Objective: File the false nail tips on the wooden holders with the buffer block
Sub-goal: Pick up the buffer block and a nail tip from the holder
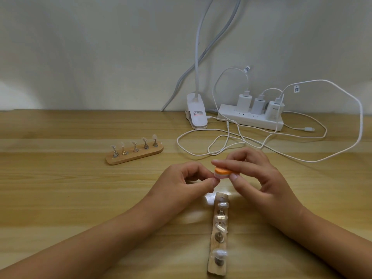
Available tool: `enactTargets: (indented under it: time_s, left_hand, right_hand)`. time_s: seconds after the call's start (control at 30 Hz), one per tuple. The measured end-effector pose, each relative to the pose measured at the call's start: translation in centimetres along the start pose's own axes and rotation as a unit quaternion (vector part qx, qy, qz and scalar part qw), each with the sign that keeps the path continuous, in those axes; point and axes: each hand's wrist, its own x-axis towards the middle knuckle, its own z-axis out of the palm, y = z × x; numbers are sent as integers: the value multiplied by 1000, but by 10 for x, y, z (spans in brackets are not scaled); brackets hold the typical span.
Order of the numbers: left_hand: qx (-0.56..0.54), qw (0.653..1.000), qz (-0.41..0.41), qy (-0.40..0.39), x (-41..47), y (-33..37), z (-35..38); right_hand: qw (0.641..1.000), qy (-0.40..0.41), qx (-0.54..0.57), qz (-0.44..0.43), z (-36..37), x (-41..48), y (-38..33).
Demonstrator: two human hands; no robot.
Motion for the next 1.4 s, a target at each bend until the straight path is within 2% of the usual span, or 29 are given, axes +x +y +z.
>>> enactTargets:
  time_s: [0.07, 0.17, 0.3, 0.4, 0.97, 1.07, 1.17, 1.3, 1.4]
  left_hand:
    - [-2, 1000, -3, 3, 0, 1, 0]
    - [-9, 1000, -6, 3, 0, 0, 0]
    - [-7, 1000, -11, 0, 0, -1, 1]
    - [-8, 1000, -8, -1, 0, -1, 0]
    - [-5, 1000, 3, -6, 1, -1, 0]
    - [-7, 1000, 3, -6, 1, -2, -1]
    - [-6, 1000, 10, -15, 1, -3, -2]
    - [-22, 1000, 9, -13, 1, -3, -2]
    - [-29, 999, 19, -17, 2, -3, -1]
  right_hand:
    - [1000, 2, -12, -15, 1, -1, -1]
    - [1000, 8, 1, 26, 1, 2, 2]
    - [1000, -4, 11, 11, 1, 1, 0]
    - [999, 3, 19, 31, 1, 2, 1]
    - [1000, 21, -6, -13, 1, 0, 2]
    - [1000, 25, -5, 1, 0, 2, 3]
    - [999, 22, -14, -31, 1, 2, 2]
    - [1000, 27, 2, 0, 1, 3, 4]
    - [999, 19, -9, -34, 3, 0, 3]
